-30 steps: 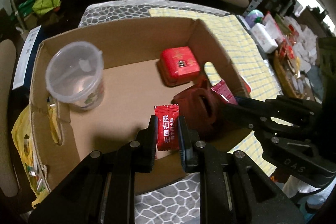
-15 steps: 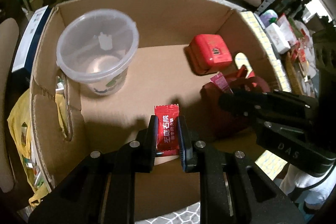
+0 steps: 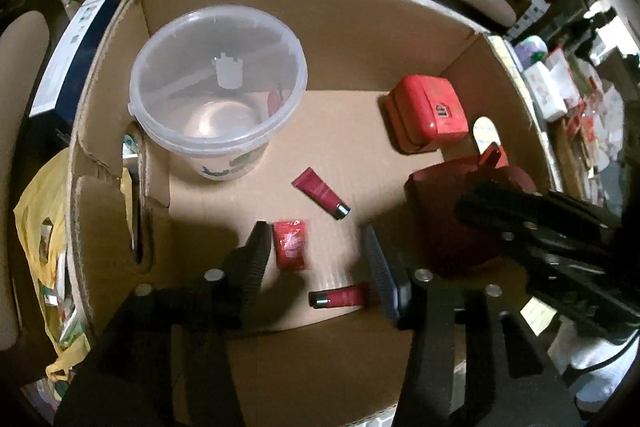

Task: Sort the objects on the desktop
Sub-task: 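Carry the candy packet into the box with the left tool while the right tool drops the tube in, then withdraw both tools from the box toward the red card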

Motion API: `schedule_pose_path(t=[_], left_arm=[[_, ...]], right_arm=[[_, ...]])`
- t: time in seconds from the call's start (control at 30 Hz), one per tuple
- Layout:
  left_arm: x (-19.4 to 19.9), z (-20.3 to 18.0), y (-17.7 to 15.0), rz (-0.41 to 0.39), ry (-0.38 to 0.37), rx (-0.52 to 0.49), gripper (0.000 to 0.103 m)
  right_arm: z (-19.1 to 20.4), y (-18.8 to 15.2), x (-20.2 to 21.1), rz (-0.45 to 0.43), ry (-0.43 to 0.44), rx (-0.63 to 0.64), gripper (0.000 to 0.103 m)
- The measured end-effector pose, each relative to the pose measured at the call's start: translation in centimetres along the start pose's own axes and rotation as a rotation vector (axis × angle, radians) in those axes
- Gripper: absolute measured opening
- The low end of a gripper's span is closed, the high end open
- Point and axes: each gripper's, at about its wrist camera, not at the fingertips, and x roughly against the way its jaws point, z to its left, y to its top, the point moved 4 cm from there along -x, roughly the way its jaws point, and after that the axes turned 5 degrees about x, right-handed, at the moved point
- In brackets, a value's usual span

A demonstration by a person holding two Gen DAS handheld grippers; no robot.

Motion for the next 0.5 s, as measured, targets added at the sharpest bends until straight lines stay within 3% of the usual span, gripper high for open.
schedule_pose_path(t=[0.2, 0.3, 0.5], left_arm=[[1.2, -2.7, -0.1, -0.027, -0.027, -0.027, 0.046], [2.0, -6.1, -0.5, -0.044, -0.054, -0.085, 0.046], [2.3, -13.7, -1.4, -0.048, -0.120, -0.189, 0.047]], right_arm=[[-2.9, -0.6, 4.7, -0.067, -0.017, -0.025, 0.039], [-5.3, -1.3, 7.1, -0.090, -0.060, -0.030, 0.049], [-12.1, -4.0, 10.7, -0.107, -0.159, -0.105, 0.049]])
